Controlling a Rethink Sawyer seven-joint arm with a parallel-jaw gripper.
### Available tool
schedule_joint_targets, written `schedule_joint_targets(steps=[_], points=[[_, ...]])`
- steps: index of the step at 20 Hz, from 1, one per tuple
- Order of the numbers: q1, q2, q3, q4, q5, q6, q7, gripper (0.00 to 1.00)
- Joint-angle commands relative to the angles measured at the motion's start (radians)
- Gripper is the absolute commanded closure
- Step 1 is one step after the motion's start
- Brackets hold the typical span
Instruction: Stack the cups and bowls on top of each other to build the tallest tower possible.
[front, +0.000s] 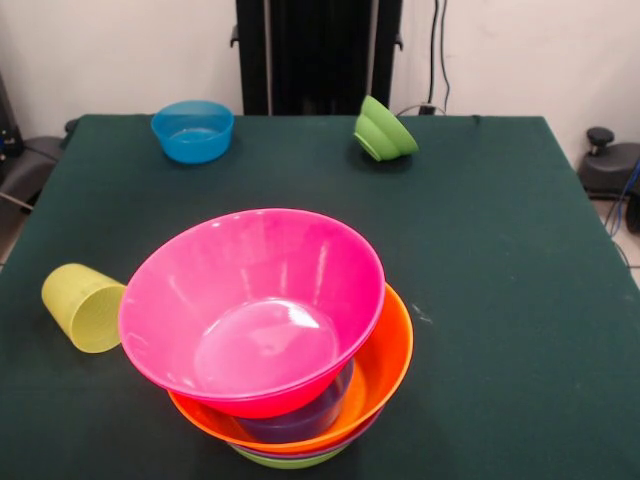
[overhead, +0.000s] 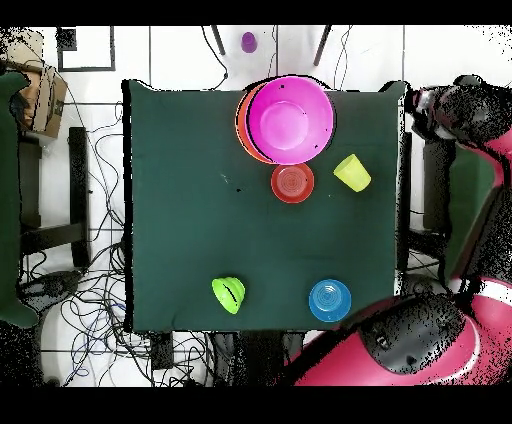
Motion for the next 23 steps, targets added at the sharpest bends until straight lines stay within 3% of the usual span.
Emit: schedule_joint_targets(steps=[1, 11, 23], points=[[0.046, 0.098, 0.258, -0.359, -0.255, 0.282, -0.359, 0.00], [0.009, 0.095, 0.468, -0.359, -0.475, 0.326, -0.364, 0.00], [-0.032, 0.092, 0.596, -0.335, -0.601, 0.341, -0.373, 0.00]])
